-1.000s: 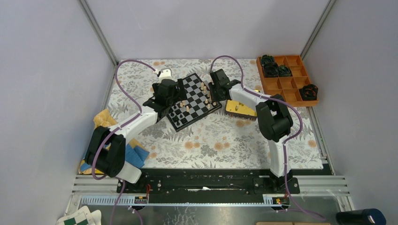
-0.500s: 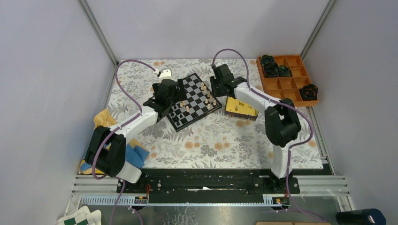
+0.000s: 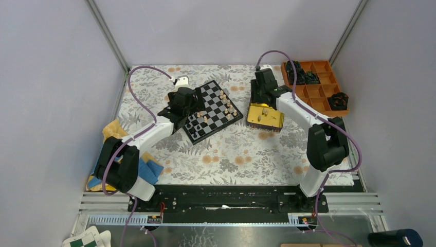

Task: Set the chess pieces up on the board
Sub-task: Pick up the chess piece from the storage box.

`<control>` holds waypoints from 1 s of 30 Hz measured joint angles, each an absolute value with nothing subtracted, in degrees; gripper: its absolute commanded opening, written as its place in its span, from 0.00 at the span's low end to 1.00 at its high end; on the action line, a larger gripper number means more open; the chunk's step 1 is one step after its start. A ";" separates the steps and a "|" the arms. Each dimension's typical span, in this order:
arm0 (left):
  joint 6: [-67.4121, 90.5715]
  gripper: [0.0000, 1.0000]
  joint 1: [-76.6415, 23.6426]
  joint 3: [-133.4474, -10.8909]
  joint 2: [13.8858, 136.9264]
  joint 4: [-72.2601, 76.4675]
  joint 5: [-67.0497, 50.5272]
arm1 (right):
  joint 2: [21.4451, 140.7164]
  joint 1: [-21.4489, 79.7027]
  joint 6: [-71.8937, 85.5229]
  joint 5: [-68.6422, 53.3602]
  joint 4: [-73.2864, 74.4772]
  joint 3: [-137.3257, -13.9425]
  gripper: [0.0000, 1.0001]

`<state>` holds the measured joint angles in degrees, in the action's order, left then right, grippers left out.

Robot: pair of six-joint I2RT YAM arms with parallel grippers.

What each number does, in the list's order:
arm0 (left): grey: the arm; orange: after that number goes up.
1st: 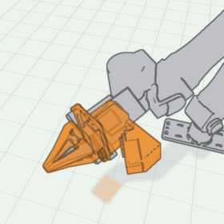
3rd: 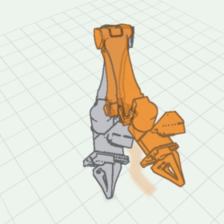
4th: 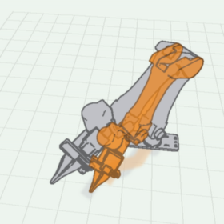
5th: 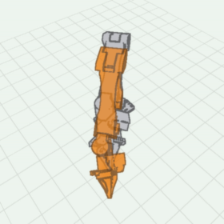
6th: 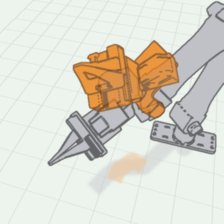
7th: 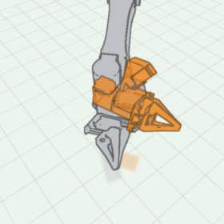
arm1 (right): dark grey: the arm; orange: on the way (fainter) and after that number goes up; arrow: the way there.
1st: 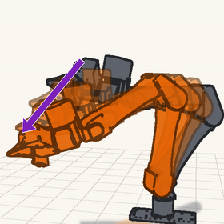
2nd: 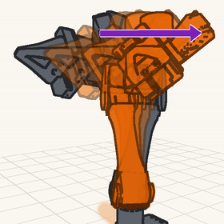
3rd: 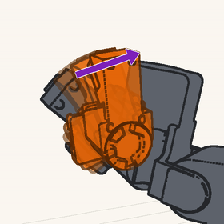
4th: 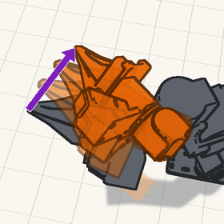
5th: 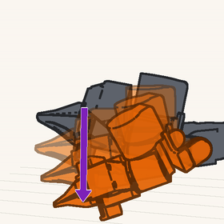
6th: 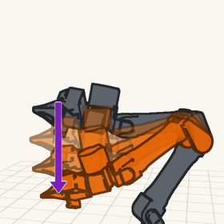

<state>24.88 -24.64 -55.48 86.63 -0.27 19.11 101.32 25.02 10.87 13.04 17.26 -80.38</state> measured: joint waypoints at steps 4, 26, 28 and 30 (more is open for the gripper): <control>25.06 0.99 -24.64 -55.48 86.89 -0.27 18.68 | 101.08 21.76 11.27 13.96 17.28 -76.95 0.52; 25.39 0.99 -24.64 -55.59 88.31 -0.56 18.02 | 106.28 17.39 12.88 12.29 14.81 -72.82 0.50; 25.39 0.99 -24.64 -55.59 88.42 -0.56 18.02 | 106.98 17.23 12.91 12.27 14.57 -72.82 0.49; 25.39 0.99 -24.64 -55.59 88.55 -0.56 18.00 | 107.53 17.06 12.88 12.19 14.41 -72.82 0.49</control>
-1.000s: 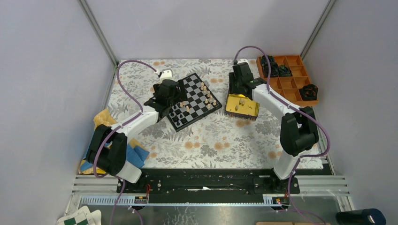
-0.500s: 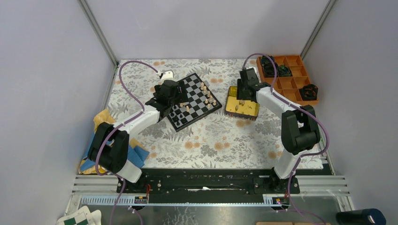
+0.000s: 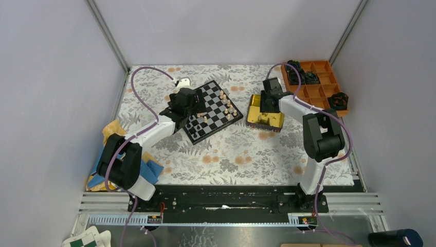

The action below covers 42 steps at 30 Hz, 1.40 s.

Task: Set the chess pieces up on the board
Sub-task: Pick up the chess piece from the storage box.

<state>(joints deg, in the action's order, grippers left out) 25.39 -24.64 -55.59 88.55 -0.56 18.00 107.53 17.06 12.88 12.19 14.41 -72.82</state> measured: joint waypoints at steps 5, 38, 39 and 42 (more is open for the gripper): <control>25.39 0.99 -24.64 -55.59 88.84 -0.58 18.00 | 108.44 16.53 12.88 10.92 14.11 -72.84 0.47; 25.36 0.99 -24.64 -56.53 89.84 -0.75 18.02 | 111.39 15.64 11.70 9.56 13.02 -74.06 0.01; 25.36 0.99 -24.64 -56.53 89.84 -0.75 18.02 | 111.39 15.64 11.70 9.56 13.02 -74.06 0.01; 25.36 0.99 -24.64 -56.53 89.84 -0.75 18.02 | 111.26 15.64 11.68 9.56 13.04 -74.04 0.00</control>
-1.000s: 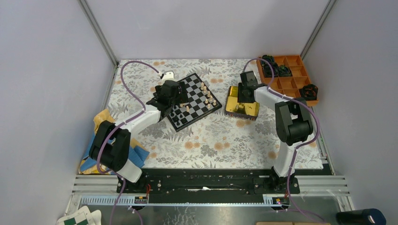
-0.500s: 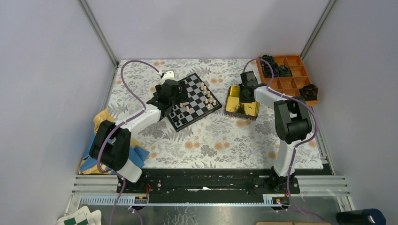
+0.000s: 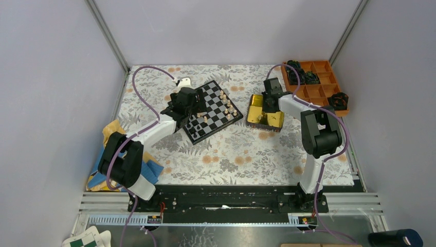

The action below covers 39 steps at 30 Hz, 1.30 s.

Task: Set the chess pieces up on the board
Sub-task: Pick up the chess piece from the storage box, then place the chess piece on the chessboard.

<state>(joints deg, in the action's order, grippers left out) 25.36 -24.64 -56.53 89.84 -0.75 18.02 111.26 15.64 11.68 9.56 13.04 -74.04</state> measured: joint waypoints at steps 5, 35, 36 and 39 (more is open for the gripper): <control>25.39 0.99 -24.64 -56.53 89.84 -0.75 18.00 | 109.49 15.64 11.70 9.54 13.08 -73.52 0.00; 29.71 0.99 -23.05 -59.35 89.82 -5.26 15.99 | 107.98 26.72 10.57 9.30 18.17 -89.49 0.00; 29.91 0.99 -23.00 -59.35 89.82 -5.54 15.86 | 108.55 27.20 10.50 9.30 18.31 -90.15 0.00; 30.61 0.99 -22.76 -59.35 89.60 -6.50 15.57 | 110.63 28.95 10.28 9.28 19.22 -92.51 0.00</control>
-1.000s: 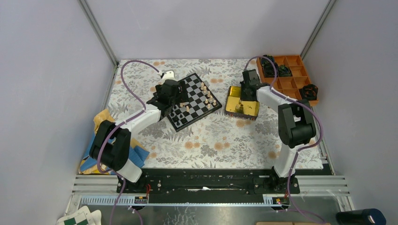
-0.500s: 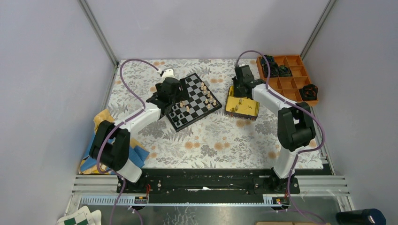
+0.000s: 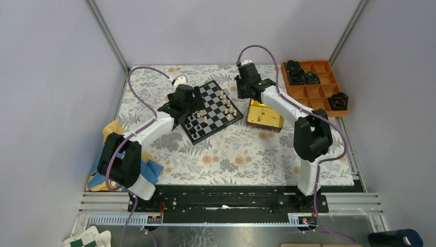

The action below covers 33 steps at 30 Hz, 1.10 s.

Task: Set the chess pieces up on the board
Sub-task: Place the chess piece on the chessboard.

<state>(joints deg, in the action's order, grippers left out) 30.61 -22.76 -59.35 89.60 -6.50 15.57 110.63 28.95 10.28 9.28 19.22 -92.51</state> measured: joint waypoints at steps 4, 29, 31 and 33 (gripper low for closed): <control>31.70 0.99 -22.70 -59.35 89.10 -7.57 15.38 | 113.45 31.00 10.09 9.15 20.56 -95.94 0.00; 34.96 0.99 -22.06 -58.39 84.82 -9.34 14.13 | 127.31 38.15 8.21 9.39 23.90 -108.27 0.00; 34.94 0.99 -22.06 -58.37 84.82 -9.37 14.13 | 127.79 38.15 7.90 9.43 23.75 -108.27 0.00; 34.94 0.99 -22.06 -58.37 84.82 -9.39 14.13 | 128.31 38.15 7.62 9.50 23.62 -108.27 0.00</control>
<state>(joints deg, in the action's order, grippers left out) 34.94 -22.06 -58.37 84.82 -9.39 14.13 128.31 38.15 7.62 9.50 23.62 -108.27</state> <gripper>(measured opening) 0.989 0.158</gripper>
